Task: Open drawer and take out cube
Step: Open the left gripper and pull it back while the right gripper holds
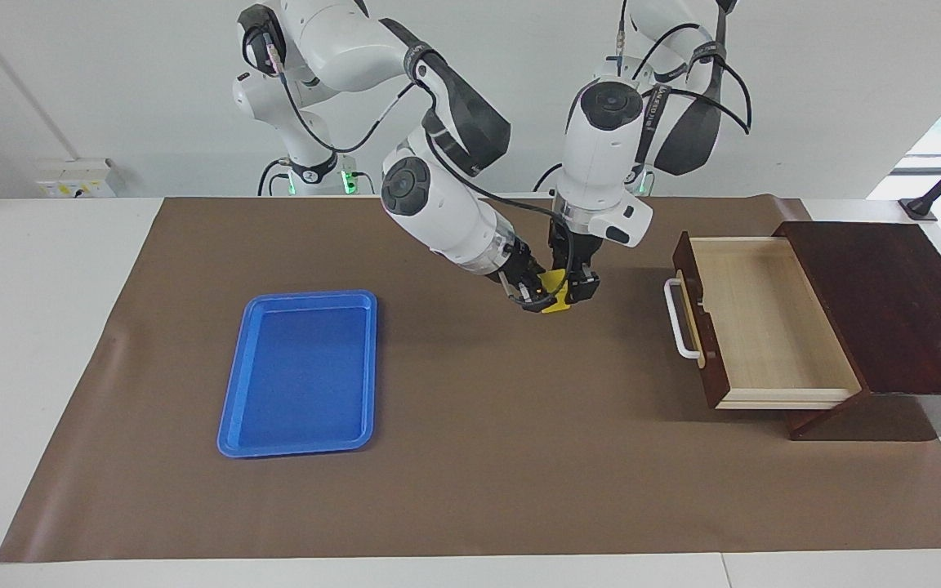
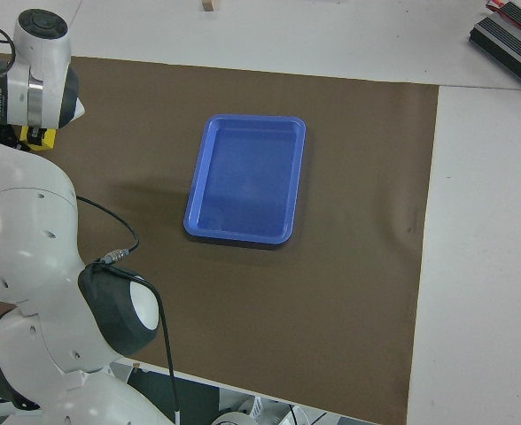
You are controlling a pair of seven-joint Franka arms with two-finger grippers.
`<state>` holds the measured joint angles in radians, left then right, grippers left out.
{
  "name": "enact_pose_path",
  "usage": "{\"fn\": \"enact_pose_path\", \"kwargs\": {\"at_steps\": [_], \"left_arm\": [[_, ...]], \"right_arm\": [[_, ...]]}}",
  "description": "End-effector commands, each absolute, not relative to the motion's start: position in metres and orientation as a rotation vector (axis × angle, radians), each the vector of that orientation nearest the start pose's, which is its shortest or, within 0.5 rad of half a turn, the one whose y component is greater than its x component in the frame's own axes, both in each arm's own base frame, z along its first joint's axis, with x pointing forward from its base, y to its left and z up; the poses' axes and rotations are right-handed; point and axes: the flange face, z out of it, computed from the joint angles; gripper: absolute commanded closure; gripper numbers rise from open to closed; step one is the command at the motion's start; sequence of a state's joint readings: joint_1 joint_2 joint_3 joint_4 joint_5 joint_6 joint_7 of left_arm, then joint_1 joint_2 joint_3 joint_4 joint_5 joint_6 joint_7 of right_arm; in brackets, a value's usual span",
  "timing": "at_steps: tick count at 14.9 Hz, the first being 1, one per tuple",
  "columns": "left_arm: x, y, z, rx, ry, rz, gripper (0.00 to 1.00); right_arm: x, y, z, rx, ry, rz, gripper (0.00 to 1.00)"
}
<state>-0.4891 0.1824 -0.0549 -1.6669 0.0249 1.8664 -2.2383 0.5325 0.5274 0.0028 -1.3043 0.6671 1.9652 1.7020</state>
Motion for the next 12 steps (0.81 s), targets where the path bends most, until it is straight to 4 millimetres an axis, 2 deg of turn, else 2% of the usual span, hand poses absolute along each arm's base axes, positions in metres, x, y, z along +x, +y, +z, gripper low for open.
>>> {"fn": "enact_pose_path", "kwargs": {"at_steps": [1, 3, 4, 5, 6, 9, 10, 12], "left_arm": [[0.533, -0.295, 0.492, 2.129, 2.323, 0.013, 0.00], [0.540, -0.276, 0.486, 2.151, 2.319, 0.008, 0.00], [0.543, -0.259, 0.482, 2.175, 2.308, 0.004, 0.00], [0.545, -0.242, 0.472, 2.222, 2.285, -0.004, 0.00], [0.548, -0.224, 0.470, 2.249, 2.265, 0.011, 0.00], [0.564, -0.174, 0.459, 2.297, 2.213, 0.078, 0.00], [0.566, -0.158, 0.457, 2.335, 2.175, 0.103, 0.00], [0.572, -0.131, 0.449, 2.405, 2.086, 0.132, 0.00]], "right_arm": [[0.611, 0.407, 0.465, -2.059, 1.683, 0.676, 1.00], [0.611, 0.406, 0.466, -2.058, 1.683, 0.673, 1.00], [0.615, 0.400, 0.465, -2.051, 1.691, 0.670, 1.00], [0.620, 0.390, 0.467, -2.038, 1.700, 0.662, 1.00], [0.632, 0.370, 0.467, -2.015, 1.720, 0.653, 1.00], [0.670, 0.271, 0.467, -2.000, 1.707, 0.649, 1.00], [0.680, 0.232, 0.468, -2.005, 1.688, 0.652, 1.00], [0.690, 0.158, 0.452, -2.002, 1.689, 0.670, 1.00]]}}
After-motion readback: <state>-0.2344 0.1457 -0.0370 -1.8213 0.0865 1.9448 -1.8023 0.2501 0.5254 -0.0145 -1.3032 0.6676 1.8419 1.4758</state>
